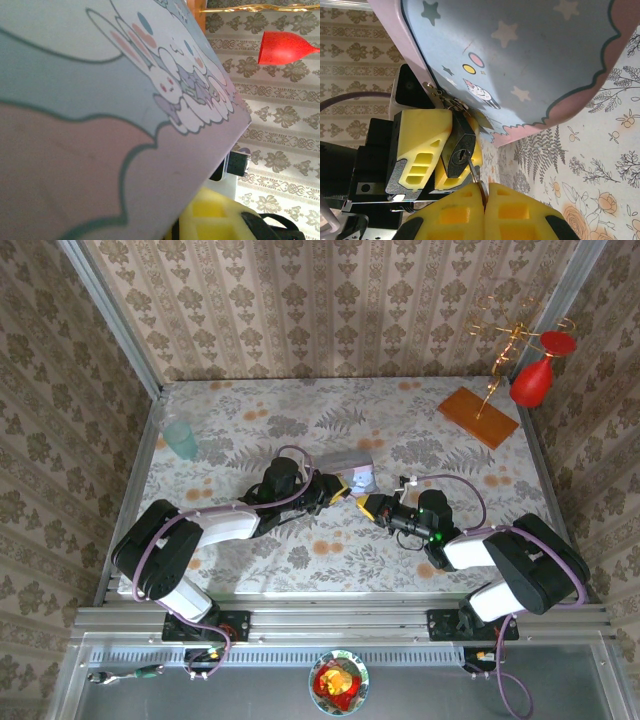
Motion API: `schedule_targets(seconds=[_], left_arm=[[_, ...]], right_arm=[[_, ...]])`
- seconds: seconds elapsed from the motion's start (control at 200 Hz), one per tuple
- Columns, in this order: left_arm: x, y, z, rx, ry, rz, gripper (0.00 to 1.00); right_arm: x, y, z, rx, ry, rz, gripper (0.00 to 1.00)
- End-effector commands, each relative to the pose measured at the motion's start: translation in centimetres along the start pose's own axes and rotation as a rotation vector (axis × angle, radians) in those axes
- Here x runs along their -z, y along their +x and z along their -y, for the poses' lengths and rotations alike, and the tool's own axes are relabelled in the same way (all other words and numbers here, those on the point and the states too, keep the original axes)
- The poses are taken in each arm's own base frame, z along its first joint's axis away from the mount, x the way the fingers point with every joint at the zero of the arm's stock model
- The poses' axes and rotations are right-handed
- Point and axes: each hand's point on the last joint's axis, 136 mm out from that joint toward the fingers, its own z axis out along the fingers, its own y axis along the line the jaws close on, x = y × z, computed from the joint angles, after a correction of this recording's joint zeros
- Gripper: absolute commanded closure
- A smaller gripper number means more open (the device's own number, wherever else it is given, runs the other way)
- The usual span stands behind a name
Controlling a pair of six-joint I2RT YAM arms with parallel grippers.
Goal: Unlock a padlock with a key
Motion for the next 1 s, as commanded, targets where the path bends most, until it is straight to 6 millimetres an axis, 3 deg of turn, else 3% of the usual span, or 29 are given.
schedule_targets(seconds=[0.0, 0.83, 0.99], left_arm=[[-0.21, 0.79, 2.03, -0.036, 0.076, -0.03, 1.0], [-0.32, 0.8, 1.23, -0.046, 0.04, -0.031, 1.0], [-0.33, 1.1, 2.03, -0.057, 0.058, -0.039, 1.0]], right_arm=[[-0.55, -0.27, -2.17, 0.033, -0.066, -0.008, 1.0], [0.04, 0.17, -2.28, 0.045, -0.047, -0.019, 1.0], [0.02, 0.2, -2.13, 0.045, -0.041, -0.02, 1.0]])
